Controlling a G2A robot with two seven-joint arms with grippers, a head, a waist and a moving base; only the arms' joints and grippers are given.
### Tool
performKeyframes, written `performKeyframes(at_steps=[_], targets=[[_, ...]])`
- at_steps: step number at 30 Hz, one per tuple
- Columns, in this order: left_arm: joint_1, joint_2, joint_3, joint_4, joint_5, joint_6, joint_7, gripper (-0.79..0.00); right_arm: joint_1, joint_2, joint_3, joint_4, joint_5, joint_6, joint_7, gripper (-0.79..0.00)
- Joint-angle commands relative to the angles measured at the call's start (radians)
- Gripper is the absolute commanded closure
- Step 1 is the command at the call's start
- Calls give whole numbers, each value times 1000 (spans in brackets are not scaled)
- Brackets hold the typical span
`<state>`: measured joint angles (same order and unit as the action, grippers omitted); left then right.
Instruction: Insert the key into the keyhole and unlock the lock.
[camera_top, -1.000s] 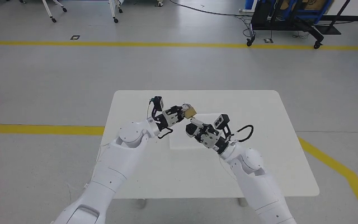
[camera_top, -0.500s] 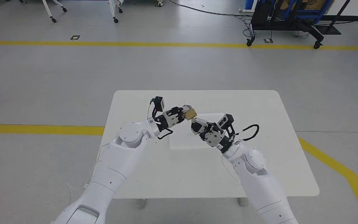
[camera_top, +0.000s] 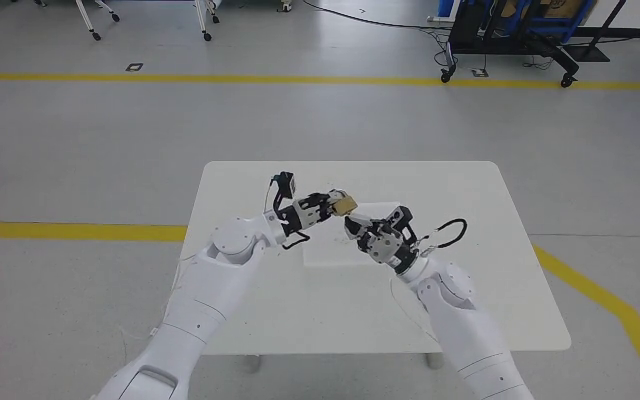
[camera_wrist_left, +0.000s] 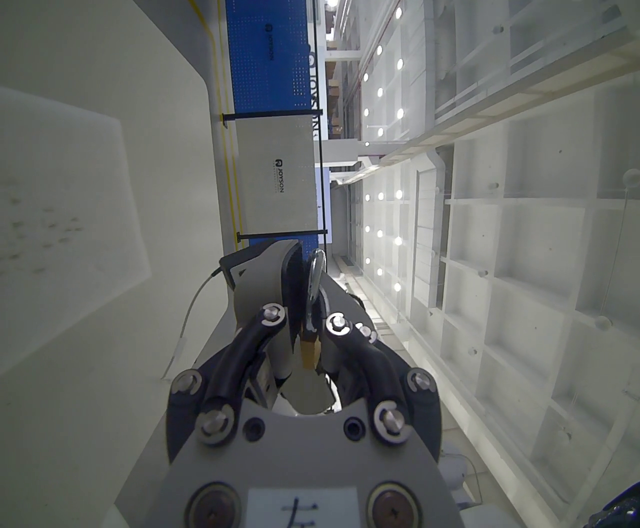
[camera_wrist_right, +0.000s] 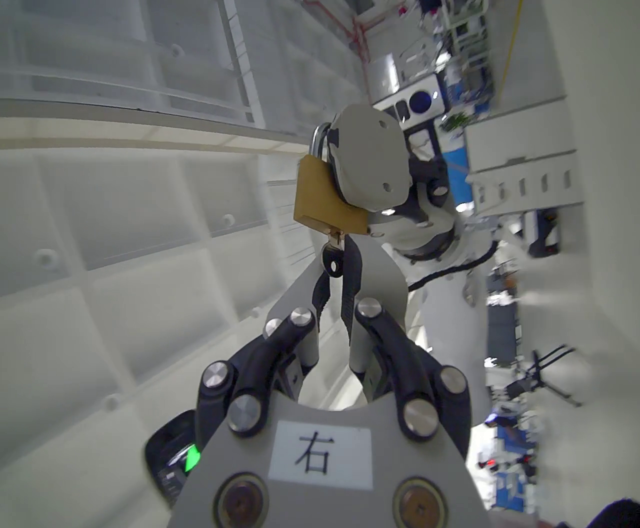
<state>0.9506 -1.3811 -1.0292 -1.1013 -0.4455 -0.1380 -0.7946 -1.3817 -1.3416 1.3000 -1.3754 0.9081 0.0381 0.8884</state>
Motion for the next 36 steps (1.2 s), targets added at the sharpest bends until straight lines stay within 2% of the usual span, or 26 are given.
performKeyframes(at_steps=[1,4,9,14,21,24,26,28,30,33,36], targets=[[2,0,4,-3,7,-14,-18,0,8,0,2,31,75,39,71,0],[4,1,3,-3,14,-40,-28,0,27,-2,0,82,151,88,153,0],[8,2,-2,-6,13,-58,-30,0,57,-2,-3,147,203,133,220,0],[8,2,-3,-7,14,-54,-31,0,64,6,-9,132,101,92,197,0],[11,4,-7,-12,17,-68,-31,0,52,13,1,121,108,108,206,0],[13,4,-11,-12,15,-72,-21,0,45,16,12,112,81,66,184,0],[14,3,-14,-12,8,-70,-10,0,26,20,22,86,23,-11,134,-185],[14,3,-17,-10,5,-60,6,0,-10,22,22,28,-81,-112,25,-262],[12,2,-16,-9,6,-52,13,0,-47,23,14,-39,-172,-163,-64,-256],[10,1,-13,-6,9,-40,22,0,-88,25,5,-119,-264,-184,-164,-219],[6,1,-7,-2,35,-29,36,0,-118,27,-3,-181,-362,-203,-269,-265]])
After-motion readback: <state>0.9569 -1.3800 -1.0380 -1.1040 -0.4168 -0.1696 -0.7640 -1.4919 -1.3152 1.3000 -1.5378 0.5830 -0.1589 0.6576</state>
